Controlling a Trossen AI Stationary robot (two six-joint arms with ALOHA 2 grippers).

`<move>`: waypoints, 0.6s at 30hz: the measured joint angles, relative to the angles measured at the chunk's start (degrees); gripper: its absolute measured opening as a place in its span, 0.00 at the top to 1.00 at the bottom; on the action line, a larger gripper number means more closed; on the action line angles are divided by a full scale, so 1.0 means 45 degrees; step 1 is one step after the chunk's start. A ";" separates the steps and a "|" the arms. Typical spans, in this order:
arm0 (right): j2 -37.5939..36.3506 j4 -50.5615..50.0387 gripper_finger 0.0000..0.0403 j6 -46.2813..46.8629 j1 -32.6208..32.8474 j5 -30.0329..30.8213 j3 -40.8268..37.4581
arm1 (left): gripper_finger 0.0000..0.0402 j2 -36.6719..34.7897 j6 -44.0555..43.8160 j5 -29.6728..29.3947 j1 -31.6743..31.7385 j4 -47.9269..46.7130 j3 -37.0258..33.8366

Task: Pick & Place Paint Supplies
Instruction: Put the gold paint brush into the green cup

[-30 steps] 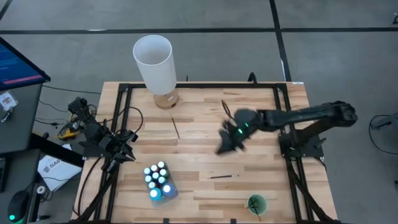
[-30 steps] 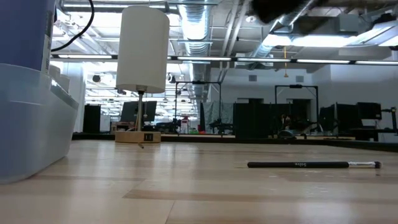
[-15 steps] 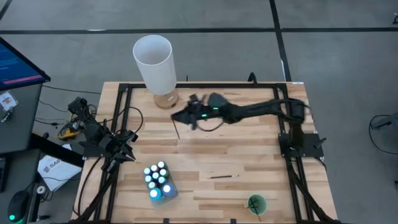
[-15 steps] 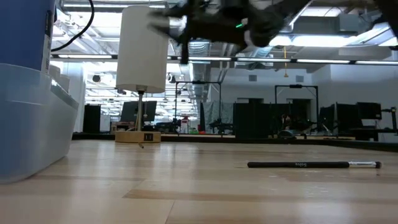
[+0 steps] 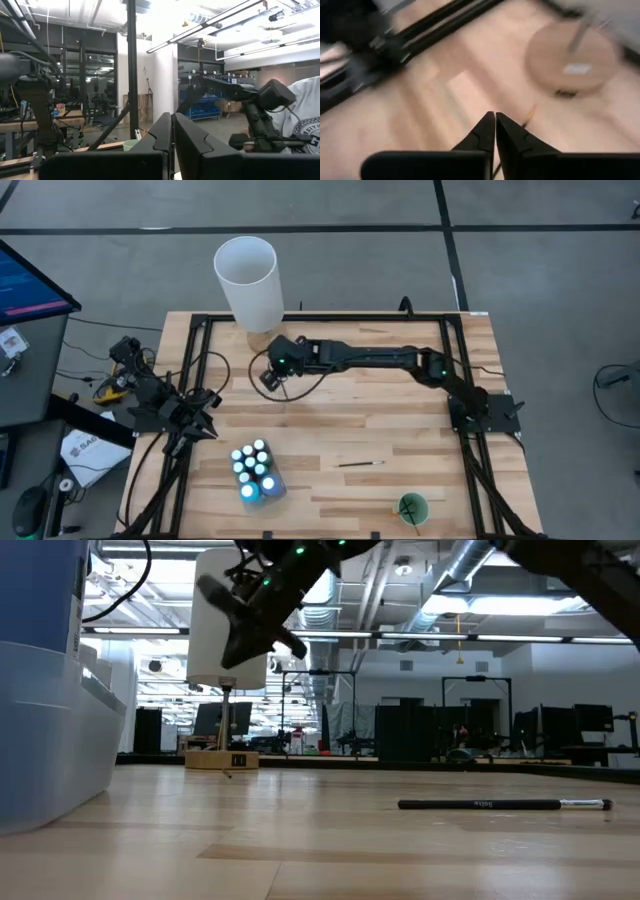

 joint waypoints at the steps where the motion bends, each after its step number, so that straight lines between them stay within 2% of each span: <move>1: 0.0233 -0.0053 0.99 -0.0013 0.0000 0.0542 0.0378 | 0.98 0.0000 0.0000 -0.0001 0.0000 0.0007 0.0000; 3: 0.0714 0.0089 0.99 0.0092 -0.0001 0.0859 0.0900 | 0.98 0.0000 -0.0003 -0.0001 0.0000 0.0041 0.0000; 6: 0.1398 0.0103 0.93 0.0922 0.0021 0.0891 0.1436 | 0.98 0.0001 0.0000 0.0004 0.0000 0.0052 0.0000; 13: 0.2593 -0.0069 0.70 0.1989 -0.0294 0.0857 0.1624 | 0.98 0.0019 -0.0004 0.0003 0.0000 0.0065 0.0000; 18: 0.2603 -0.0198 0.54 0.2681 -0.0719 0.0825 0.1592 | 0.98 0.0019 0.0000 0.0004 0.0000 0.0085 0.0001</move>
